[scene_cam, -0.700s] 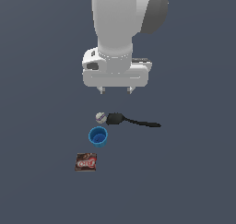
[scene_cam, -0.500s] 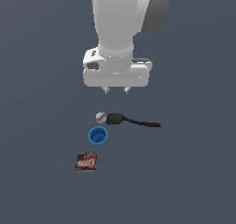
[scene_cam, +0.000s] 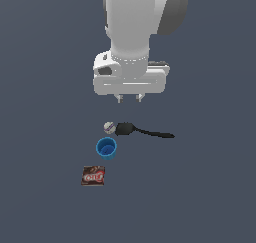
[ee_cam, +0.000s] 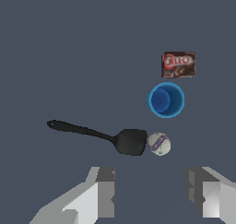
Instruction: Pick up a designated object from a clutter of objects.
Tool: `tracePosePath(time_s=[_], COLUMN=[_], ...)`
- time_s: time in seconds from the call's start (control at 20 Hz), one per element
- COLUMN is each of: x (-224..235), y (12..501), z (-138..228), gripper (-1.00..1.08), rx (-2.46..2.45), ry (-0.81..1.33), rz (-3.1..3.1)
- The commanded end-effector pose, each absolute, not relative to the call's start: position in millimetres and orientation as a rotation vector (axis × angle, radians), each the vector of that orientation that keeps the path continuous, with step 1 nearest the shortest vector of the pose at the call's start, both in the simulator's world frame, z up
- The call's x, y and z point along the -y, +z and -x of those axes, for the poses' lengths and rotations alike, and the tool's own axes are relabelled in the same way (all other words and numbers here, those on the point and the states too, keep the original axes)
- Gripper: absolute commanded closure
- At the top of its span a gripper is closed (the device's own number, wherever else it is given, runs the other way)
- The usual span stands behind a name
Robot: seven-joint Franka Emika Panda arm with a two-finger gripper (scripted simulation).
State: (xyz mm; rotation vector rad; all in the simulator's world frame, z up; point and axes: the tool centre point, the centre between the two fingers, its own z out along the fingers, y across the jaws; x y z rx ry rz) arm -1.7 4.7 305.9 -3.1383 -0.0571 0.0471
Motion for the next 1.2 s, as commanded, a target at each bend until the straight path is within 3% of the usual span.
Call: tracePosePath(time_s=[0.0, 0.55, 1.15], x=[-3.9, 7.1, 30.1], y=[303.7, 277.1, 219.8], z=[0.1, -19.9, -54.9], gripper=[-0.2, -0.2, -0.2], rx=[0.084, 0.416, 1.073], ry=[0.055, 0.157, 0.415], rz=[3.144, 3.187, 3.125])
